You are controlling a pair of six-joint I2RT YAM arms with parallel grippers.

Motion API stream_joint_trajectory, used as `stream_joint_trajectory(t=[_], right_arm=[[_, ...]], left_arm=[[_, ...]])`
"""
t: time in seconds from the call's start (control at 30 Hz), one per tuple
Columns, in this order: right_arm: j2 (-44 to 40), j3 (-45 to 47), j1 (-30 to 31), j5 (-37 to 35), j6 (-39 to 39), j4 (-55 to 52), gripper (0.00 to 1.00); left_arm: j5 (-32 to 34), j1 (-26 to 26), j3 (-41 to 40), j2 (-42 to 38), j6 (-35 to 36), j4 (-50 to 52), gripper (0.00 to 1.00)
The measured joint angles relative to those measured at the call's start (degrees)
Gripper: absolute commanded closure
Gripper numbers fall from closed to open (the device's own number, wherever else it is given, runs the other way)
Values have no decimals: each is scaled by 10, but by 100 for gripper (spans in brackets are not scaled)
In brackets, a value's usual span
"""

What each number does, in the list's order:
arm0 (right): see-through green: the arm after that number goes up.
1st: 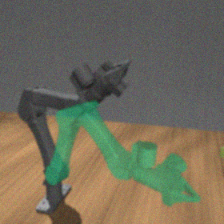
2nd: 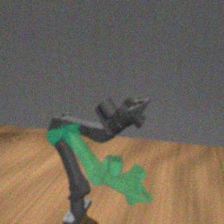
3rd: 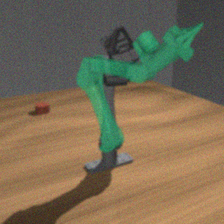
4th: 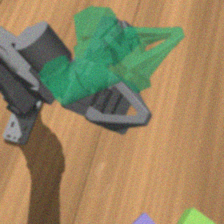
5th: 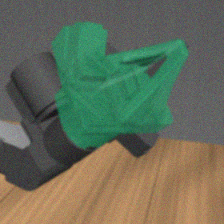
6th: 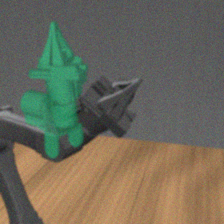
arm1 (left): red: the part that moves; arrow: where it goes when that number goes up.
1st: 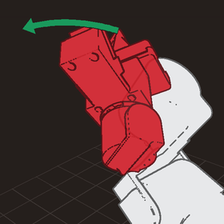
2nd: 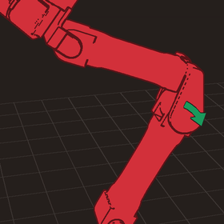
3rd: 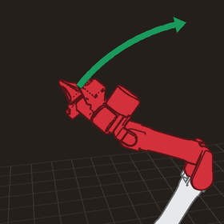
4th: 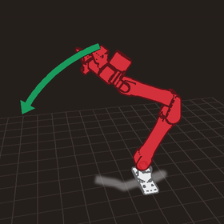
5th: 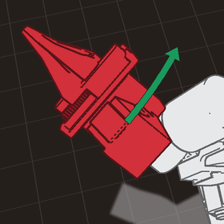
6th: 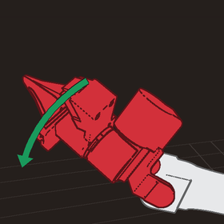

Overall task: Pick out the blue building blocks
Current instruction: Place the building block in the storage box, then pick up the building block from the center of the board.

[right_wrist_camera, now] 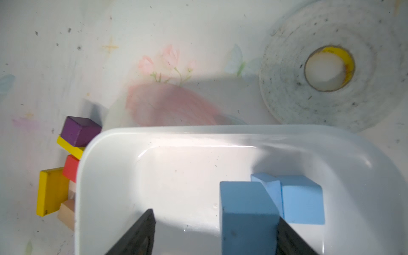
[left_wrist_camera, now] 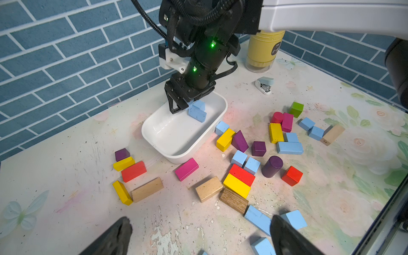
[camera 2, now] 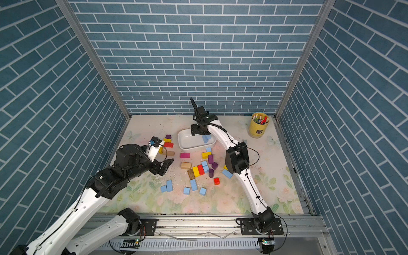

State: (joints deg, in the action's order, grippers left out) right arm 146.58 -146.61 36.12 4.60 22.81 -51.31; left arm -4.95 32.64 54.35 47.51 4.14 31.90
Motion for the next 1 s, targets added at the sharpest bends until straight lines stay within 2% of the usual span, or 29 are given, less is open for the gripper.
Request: stream_joint_trajectory(t=[0.47,0.8,1.0], right_arm=[[3,5,0,-52,-4,-4,12],[36,7,0,-76,-12,-13,1],[36,7,0,-90,-19,-17,1]], left_arm=[[0,0,-1,0,0,0,1],[0,0,-1,0,0,0,1],[0,0,-1,0,0,0,1]])
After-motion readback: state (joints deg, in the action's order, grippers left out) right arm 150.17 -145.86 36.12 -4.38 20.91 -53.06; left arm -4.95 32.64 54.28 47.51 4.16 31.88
